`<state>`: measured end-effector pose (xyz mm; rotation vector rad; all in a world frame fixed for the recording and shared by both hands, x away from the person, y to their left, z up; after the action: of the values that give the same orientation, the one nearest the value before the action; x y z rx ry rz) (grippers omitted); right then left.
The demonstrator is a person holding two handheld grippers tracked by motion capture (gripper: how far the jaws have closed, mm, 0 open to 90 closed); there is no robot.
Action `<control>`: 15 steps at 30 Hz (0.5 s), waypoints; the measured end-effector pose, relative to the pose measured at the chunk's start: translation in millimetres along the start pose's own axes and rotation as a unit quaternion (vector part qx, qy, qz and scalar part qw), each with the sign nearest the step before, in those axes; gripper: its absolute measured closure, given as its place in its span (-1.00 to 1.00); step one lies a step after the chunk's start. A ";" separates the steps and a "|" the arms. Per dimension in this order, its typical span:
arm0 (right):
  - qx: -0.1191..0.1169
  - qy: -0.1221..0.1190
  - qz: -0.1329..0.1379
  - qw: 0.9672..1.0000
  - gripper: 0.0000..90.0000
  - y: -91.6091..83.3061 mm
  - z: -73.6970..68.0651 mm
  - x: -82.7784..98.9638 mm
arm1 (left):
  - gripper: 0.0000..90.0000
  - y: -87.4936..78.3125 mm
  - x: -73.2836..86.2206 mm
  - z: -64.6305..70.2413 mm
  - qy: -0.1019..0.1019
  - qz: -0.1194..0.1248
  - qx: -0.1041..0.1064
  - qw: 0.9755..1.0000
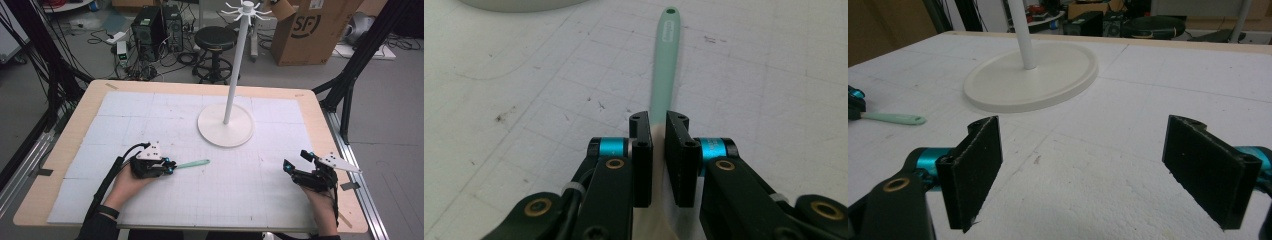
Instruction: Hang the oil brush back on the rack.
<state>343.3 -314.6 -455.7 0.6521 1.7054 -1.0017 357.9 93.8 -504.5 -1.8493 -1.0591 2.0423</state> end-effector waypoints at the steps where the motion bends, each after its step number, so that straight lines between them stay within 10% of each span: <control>1: 0.000 0.001 0.000 1.000 -0.66 0.0 0.0 0.0 | 0.82 0.4 -0.4 0.5 0.001 0.001 0.000 1.000; 9: -0.001 0.000 -0.002 1.000 -0.66 2.1 -1.4 -0.7 | 0.84 0.0 -3.0 1.0 -0.014 0.009 0.003 1.000; 15: -0.001 0.001 -0.002 1.000 -0.66 1.7 -0.9 -0.2 | 0.84 -15.7 -19.1 -3.5 -0.035 0.063 -0.003 0.997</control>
<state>344.3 -313.0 -455.9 0.6493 1.7087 -1.0027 360.2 95.5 -479.6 -1.9047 -0.9899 2.1921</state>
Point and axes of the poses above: each handheld gripper's, and its own axes: y roughly forward along the jaws, x roughly out of its underside, z roughly to its right, the point moved 9 cm from there along y, roughly forward along the jaws
